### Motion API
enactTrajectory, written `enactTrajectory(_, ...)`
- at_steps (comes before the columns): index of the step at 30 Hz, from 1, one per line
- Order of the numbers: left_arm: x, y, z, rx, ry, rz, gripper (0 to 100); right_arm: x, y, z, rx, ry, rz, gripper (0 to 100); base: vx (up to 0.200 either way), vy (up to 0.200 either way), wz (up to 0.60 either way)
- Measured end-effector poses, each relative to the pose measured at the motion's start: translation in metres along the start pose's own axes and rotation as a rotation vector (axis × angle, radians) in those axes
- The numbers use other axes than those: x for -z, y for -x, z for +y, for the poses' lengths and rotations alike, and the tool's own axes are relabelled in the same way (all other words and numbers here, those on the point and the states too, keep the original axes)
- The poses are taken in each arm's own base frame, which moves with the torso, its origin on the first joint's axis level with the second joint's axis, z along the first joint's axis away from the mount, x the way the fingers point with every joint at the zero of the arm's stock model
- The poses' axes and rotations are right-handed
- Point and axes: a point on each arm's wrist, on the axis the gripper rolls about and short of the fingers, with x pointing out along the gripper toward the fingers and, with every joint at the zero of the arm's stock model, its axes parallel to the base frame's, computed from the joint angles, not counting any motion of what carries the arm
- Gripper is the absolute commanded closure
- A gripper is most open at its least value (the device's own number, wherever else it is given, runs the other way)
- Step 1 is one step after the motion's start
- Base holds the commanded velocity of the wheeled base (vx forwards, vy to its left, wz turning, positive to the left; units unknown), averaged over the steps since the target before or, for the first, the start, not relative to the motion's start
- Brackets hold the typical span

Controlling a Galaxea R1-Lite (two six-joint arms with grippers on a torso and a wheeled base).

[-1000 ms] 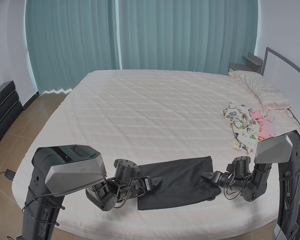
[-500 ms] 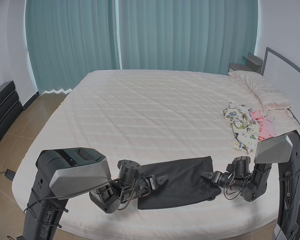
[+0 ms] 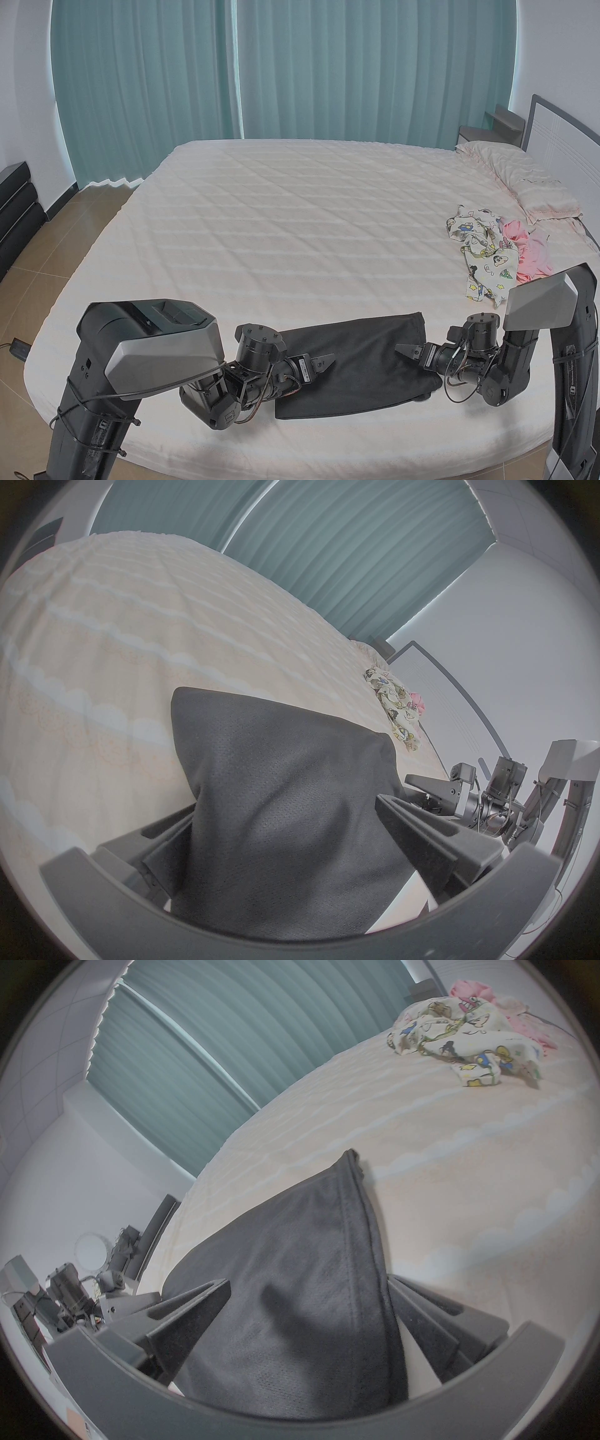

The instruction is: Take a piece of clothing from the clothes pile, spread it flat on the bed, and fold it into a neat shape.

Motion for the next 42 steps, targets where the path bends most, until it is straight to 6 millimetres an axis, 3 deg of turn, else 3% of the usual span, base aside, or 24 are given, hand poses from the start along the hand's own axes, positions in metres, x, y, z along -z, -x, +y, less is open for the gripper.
enactTrajectory(8,0.001,-0.001,0.001,-0.003,0.0,0.003,0,0.005,-0.008,0.003,-0.038,0.074,0.027,0,0.0,0.0,0.0)
enactTrajectory(17,0.002,-0.001,0.001,-0.003,0.0,0.004,0,0.015,-0.021,0.019,-0.097,0.122,0.036,0,0.0,0.0,0.0)
enactTrajectory(30,0.002,-0.001,0.001,-0.003,0.0,0.004,0,0.021,-0.018,0.023,-0.171,0.124,0.055,0,0.0,0.0,0.0)
enactTrajectory(31,0.002,-0.001,0.001,-0.003,0.0,0.004,0,0.021,-0.018,0.022,-0.17,0.123,0.055,100,0.0,0.0,0.0)
enactTrajectory(32,0.002,-0.001,0.001,-0.003,0.0,0.004,100,0.021,-0.018,0.022,-0.169,0.123,0.056,100,0.0,0.0,0.0)
enactTrajectory(42,0.002,-0.001,0.001,-0.003,0.001,0.004,100,0.018,-0.017,0.023,-0.182,0.124,0.028,100,0.0,0.0,0.0)
